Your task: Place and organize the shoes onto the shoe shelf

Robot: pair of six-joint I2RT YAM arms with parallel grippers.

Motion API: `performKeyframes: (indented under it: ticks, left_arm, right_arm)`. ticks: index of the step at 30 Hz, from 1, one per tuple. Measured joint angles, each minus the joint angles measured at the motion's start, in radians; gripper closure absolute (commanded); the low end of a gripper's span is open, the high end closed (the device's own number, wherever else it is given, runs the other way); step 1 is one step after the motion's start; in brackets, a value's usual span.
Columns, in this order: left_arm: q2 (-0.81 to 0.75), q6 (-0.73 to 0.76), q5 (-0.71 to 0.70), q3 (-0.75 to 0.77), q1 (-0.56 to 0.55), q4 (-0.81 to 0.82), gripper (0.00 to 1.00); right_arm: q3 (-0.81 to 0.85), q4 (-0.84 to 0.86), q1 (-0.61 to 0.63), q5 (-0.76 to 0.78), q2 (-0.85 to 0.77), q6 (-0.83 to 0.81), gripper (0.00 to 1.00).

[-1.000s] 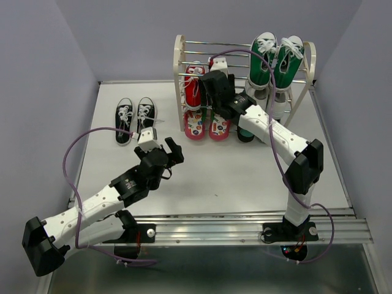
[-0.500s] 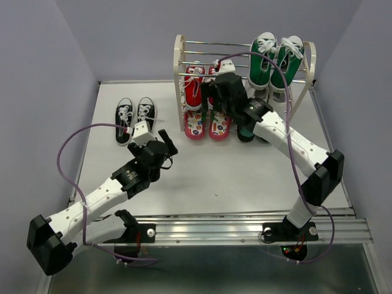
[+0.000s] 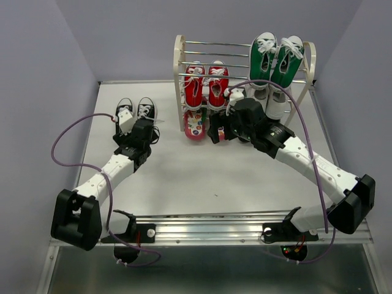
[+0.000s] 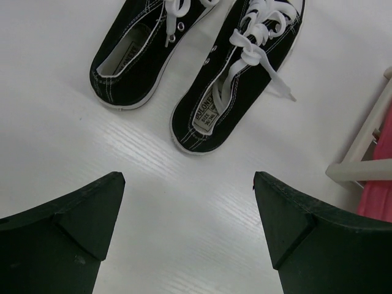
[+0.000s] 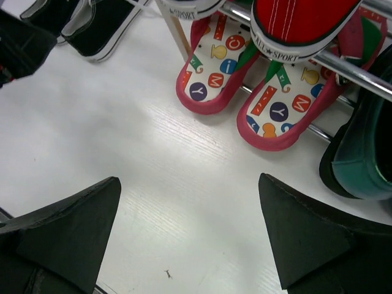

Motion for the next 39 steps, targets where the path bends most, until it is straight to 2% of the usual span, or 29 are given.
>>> performKeyframes:
  ticks: [8, 14, 20, 21, 22, 23, 24, 25, 26, 33, 36, 39]
  left_arm:
    - [0.207, 0.134, 0.066, 0.07, 0.091, 0.192, 0.01]
    - [0.362, 0.196, 0.162, 0.141, 0.167, 0.253, 0.09]
    - [0.449, 0.217, 0.211, 0.187, 0.185, 0.268, 0.41]
    - [0.467, 0.22, 0.22, 0.197, 0.185, 0.268, 0.55]
    - [0.478, 0.223, 0.229, 0.203, 0.183, 0.269, 0.55]
    - [0.485, 0.221, 0.234, 0.206, 0.183, 0.269, 0.67]
    - [0.489, 0.227, 0.244, 0.207, 0.183, 0.269, 0.74]
    - [0.489, 0.228, 0.255, 0.207, 0.183, 0.268, 0.91]
    - [0.489, 0.228, 0.266, 0.207, 0.185, 0.272, 0.99]
    - [0.45, 0.216, 0.333, 0.168, 0.185, 0.286, 1.0]
    - [0.383, 0.198, 0.358, 0.101, 0.175, 0.286, 1.0]
    - [0.29, 0.156, 0.362, 0.014, 0.116, 0.276, 1.0]
  right_arm:
    - [-0.083, 0.004, 0.0, -0.011, -0.043, 0.014, 0.0]
    - [-0.117, 0.003, 0.0, 0.019, -0.1, 0.019, 0.0]
    - [-0.136, 0.003, 0.0, 0.08, -0.131, 0.024, 0.0]
    - [-0.139, 0.002, 0.0, 0.09, -0.135, 0.024, 0.0]
    - [-0.14, 0.002, 0.0, 0.095, -0.136, 0.025, 0.0]
    - [-0.141, 0.003, 0.0, 0.107, -0.138, 0.027, 0.0]
    - [-0.142, 0.002, 0.0, 0.116, -0.141, 0.027, 0.0]
    - [-0.143, 0.002, 0.0, 0.124, -0.145, 0.028, 0.0]
    - [-0.147, 0.003, 0.0, 0.134, -0.151, 0.03, 0.0]
    - [-0.167, 0.003, 0.0, 0.174, -0.193, 0.035, 0.0]
    - [-0.182, 0.003, 0.0, 0.181, -0.212, 0.035, 0.0]
    - [-0.19, 0.002, 0.0, 0.177, -0.22, 0.035, 0.0]
